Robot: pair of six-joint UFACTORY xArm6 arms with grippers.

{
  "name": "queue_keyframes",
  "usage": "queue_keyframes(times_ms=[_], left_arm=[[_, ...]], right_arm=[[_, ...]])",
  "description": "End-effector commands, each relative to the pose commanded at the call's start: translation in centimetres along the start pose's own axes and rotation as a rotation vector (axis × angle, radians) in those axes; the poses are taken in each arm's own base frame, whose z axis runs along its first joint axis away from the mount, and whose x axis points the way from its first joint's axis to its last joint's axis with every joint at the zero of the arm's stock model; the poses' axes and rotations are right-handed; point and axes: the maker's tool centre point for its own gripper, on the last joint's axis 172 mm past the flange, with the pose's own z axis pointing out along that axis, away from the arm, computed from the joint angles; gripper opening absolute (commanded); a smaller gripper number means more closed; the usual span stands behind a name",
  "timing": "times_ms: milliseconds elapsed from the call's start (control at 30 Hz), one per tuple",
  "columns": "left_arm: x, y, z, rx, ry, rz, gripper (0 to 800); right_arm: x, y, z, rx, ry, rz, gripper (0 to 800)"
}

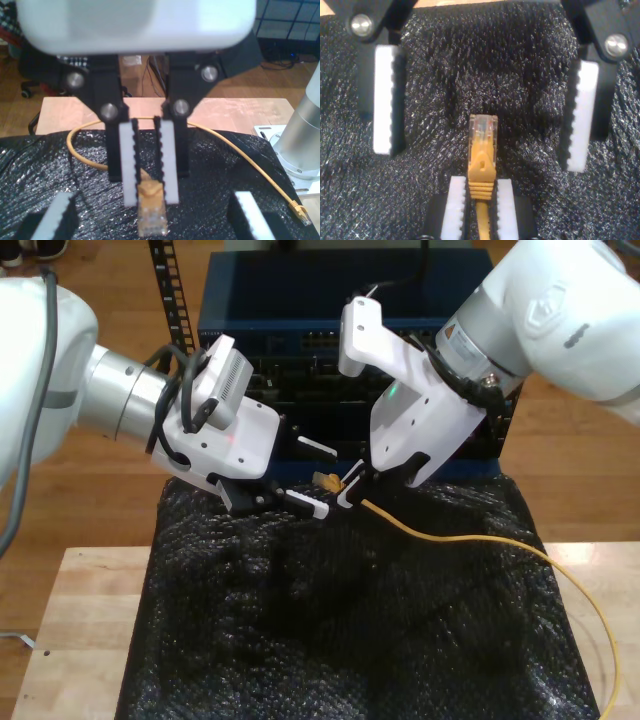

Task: Grab the cable and plug it in

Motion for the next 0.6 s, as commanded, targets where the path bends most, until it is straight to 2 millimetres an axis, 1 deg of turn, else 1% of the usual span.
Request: queue_keyframes(times_ms=[100, 167, 233, 600], left_arm=[[-0.05, -0.11, -0.04, 0.004, -0.002, 0.000, 645], [-0.07, -0.15, -0.05, 0.006, -0.002, 0.000, 640], [-0.03, -0.22, -0.09, 0.008, -0.003, 0.001, 591], [-0.19, -0.47, -0.51, 0.017, -0.002, 0.003, 546]], right_arm=[[-0.08, 0.10, 0.00, -0.003, 0.000, 0.002, 11], [-0.09, 0.13, -0.10, -0.005, 0.001, 0.003, 14], [-0.09, 0.13, -0.10, -0.005, 0.001, 0.003, 14], [-0.13, 0.14, -0.05, -0.005, 0.001, 0.003, 14]])
